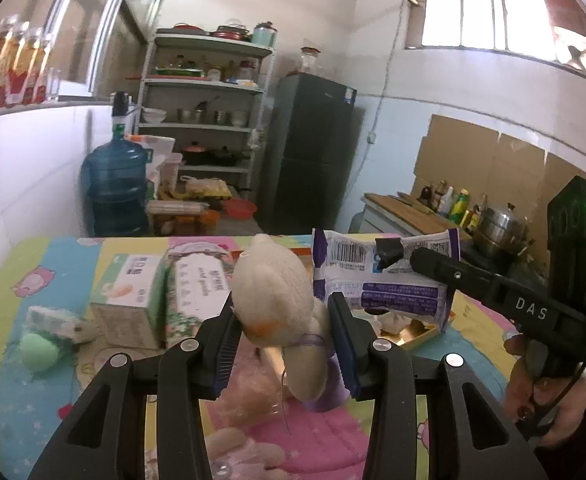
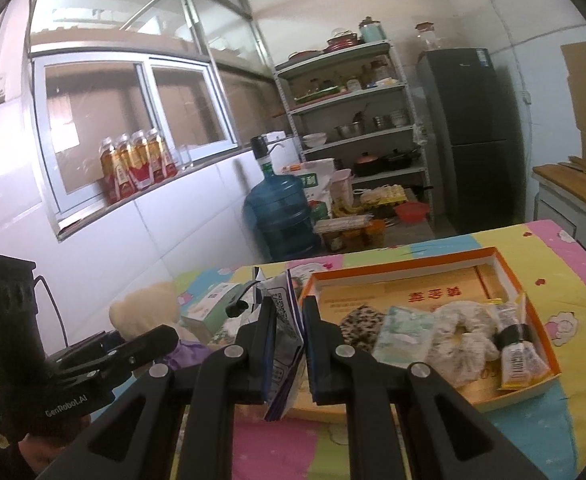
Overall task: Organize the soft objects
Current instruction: 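Carry the white bear and the snack packet over the orange-rimmed box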
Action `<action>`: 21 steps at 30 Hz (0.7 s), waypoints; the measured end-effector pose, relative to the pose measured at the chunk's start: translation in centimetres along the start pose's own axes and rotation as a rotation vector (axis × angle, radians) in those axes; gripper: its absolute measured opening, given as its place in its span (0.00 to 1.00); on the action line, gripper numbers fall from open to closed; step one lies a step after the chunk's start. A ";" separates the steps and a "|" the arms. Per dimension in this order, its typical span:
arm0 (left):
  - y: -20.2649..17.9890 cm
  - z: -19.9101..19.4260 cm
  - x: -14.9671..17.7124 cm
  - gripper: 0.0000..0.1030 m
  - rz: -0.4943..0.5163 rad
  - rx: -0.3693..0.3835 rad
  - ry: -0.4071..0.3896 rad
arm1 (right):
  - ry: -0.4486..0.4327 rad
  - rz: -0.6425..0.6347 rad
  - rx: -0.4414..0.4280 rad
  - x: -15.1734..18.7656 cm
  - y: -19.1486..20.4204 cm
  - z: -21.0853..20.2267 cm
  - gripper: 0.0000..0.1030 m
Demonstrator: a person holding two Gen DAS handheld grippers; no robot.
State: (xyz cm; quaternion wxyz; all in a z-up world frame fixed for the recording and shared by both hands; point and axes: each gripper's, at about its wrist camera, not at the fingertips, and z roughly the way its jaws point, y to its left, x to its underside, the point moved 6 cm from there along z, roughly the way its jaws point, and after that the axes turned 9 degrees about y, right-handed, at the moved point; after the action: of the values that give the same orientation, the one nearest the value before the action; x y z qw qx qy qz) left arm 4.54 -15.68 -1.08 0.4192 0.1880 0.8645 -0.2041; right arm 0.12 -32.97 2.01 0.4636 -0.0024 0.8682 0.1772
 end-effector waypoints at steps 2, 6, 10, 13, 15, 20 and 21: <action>-0.7 0.5 -0.1 0.43 0.013 0.005 0.008 | -0.007 0.009 0.007 0.1 -0.8 -0.4 0.13; -1.9 1.5 -0.3 0.43 0.032 0.016 0.023 | -0.020 0.033 0.018 0.1 -2.3 -0.9 0.13; -3.1 2.6 -0.6 0.43 0.048 0.024 0.034 | -0.031 0.057 0.027 0.1 -3.9 -1.4 0.13; -4.1 3.5 -0.7 0.43 0.059 0.030 0.042 | -0.038 0.073 0.037 0.2 -5.2 -1.7 0.13; -4.7 4.1 -0.7 0.43 0.064 0.032 0.047 | -0.041 0.083 0.042 0.0 -5.9 -1.7 0.13; -5.8 5.9 -0.8 0.43 0.081 0.020 0.072 | -0.048 0.117 0.050 0.0 -8.0 -1.9 0.13; -6.0 6.4 -0.8 0.43 0.085 0.014 0.080 | -0.048 0.122 0.051 0.0 -8.4 -1.9 0.13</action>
State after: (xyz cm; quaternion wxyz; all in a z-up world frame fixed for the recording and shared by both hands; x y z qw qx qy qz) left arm 6.20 -24.11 -2.85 0.3913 0.2355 0.8702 -0.1846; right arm 0.00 -41.43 0.41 0.4727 0.0666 0.8594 0.1832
